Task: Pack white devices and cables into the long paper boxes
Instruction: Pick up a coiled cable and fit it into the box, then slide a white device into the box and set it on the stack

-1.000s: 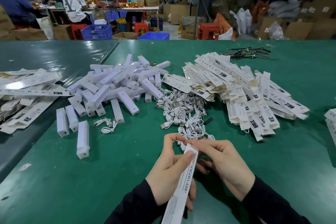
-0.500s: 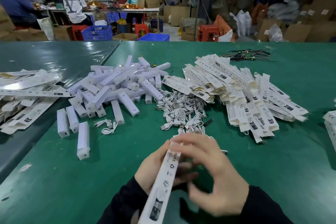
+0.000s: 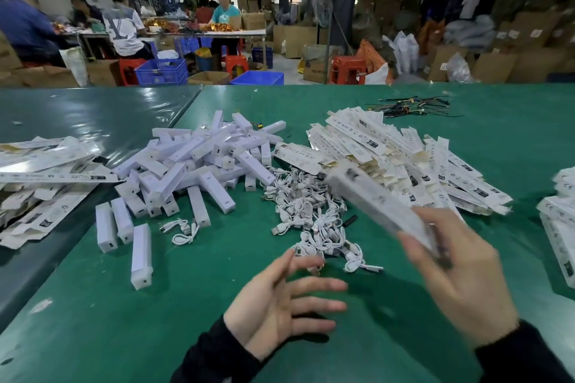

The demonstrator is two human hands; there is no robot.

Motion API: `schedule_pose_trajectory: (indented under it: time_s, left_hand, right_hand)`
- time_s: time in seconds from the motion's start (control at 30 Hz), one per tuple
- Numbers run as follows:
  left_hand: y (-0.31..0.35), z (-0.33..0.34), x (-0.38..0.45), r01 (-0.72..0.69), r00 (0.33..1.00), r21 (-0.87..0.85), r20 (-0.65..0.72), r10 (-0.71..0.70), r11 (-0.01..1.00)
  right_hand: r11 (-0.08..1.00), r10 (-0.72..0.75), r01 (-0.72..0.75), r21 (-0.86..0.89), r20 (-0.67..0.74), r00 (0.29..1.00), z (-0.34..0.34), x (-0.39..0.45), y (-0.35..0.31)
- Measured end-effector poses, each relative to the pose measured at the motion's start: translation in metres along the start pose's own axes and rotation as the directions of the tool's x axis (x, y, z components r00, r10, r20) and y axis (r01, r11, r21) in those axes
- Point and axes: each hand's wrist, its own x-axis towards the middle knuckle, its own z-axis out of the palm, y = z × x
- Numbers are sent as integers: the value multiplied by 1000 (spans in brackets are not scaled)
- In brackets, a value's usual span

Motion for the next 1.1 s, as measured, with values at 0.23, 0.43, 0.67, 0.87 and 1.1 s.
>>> schedule_pose_trajectory:
  time_s: [0.23, 0.43, 0.67, 0.87, 1.1]
  left_hand:
    - [17, -13, -9, -298, 926, -79, -268, 268, 951]
    - [14, -12, -7, -278, 916, -9, -303, 262, 961]
    - [15, -11, -5, -322, 835, 143, -423, 352, 936]
    - [14, -9, -5, -353, 799, 174, -454, 393, 919]
    - [31, -28, -16, -502, 227, 656, -530, 817, 564]
  right_hand:
    - [711, 592, -564, -419, -75, 803, -59, -62, 95]
    - [543, 741, -536, -646, 69, 668, -74, -76, 130]
    - [601, 510, -360, -713, -4, 860, -56, -14, 82]
    - [950, 186, -40, -309, 459, 869, 26, 18, 8]
    - [699, 579, -332, -633, 228, 783, 54, 45, 41]
